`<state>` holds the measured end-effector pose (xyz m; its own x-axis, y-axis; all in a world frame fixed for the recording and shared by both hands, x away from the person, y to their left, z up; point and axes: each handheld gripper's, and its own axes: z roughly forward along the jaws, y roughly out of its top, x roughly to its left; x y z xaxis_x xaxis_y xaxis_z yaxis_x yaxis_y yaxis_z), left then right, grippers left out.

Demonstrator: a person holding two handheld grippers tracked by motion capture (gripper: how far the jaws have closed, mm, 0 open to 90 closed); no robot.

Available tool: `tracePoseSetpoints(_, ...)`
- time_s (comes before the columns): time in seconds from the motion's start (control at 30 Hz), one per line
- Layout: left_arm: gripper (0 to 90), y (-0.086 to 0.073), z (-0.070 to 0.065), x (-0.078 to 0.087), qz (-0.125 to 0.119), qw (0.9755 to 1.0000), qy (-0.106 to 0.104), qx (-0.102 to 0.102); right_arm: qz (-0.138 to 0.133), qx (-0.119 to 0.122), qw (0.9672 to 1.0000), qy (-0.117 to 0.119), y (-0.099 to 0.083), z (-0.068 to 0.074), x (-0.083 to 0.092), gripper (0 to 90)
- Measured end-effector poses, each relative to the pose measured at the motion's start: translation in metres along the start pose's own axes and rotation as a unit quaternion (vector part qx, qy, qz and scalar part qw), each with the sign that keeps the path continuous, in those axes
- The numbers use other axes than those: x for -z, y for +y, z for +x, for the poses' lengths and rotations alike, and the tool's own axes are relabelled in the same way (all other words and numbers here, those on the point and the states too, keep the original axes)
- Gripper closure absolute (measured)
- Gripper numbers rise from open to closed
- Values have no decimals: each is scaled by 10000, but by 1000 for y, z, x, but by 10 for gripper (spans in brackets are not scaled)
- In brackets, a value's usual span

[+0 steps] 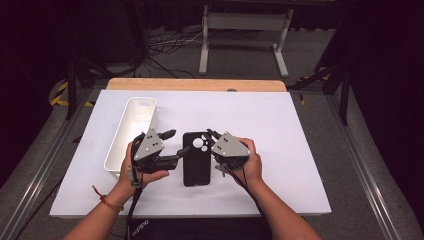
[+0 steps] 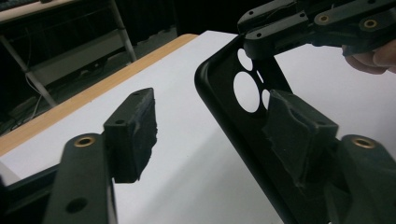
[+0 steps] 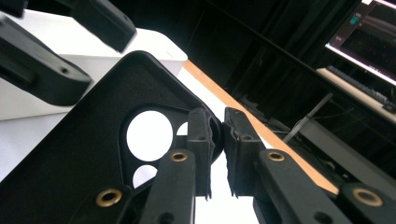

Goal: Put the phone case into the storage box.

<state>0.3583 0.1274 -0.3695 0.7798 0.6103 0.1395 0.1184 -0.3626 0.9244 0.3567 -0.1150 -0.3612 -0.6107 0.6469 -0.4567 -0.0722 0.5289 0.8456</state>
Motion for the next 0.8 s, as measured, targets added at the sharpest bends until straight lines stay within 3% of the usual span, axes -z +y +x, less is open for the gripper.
tracePoseSetpoints(0.37,519,-3,3,-4,48,9996,-152,238,-162,325,9993,-56,1,10,3,818)
tracePoseSetpoints(0.53,605,-3,3,-3,46,9994,-240,238,-224,450,9987,-114,1,14,4,817)
tracePoseSetpoints(0.67,678,-2,2,-1,43,9996,-165,223,-272,520,9982,-145,2,16,5,817)
tracePoseSetpoints(0.8,726,-2,4,1,21,9993,-141,347,-308,585,9977,-148,2,19,6,818)
